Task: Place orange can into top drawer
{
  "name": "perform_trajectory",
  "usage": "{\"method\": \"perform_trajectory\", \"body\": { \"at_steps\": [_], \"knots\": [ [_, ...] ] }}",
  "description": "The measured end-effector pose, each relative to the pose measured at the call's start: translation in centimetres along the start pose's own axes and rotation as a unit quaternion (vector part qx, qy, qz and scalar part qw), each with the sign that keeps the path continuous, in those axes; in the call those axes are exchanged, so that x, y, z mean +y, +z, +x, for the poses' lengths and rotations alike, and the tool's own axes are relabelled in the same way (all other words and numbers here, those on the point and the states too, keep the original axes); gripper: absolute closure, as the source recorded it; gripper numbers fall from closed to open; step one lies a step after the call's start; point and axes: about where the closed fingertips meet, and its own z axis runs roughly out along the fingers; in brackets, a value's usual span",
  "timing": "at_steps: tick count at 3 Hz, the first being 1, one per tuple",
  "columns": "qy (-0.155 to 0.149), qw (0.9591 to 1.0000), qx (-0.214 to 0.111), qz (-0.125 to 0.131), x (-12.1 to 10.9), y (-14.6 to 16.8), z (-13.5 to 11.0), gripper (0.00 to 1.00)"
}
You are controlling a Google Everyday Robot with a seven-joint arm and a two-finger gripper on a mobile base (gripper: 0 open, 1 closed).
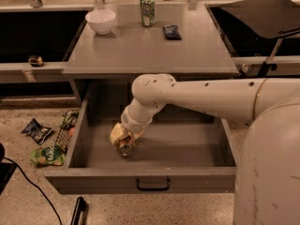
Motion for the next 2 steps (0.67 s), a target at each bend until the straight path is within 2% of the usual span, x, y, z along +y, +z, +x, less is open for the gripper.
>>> {"method": "perform_trajectory", "body": {
  "at_steps": [1, 2],
  "knots": [
    [0.002, 1.0, -0.004, 0.007, -0.7, -0.5, -0.2, 0.12],
    [0.002, 0.9996, -0.02, 0.019, -1.6, -2.3, -0.7, 0.0]
  ]
}}
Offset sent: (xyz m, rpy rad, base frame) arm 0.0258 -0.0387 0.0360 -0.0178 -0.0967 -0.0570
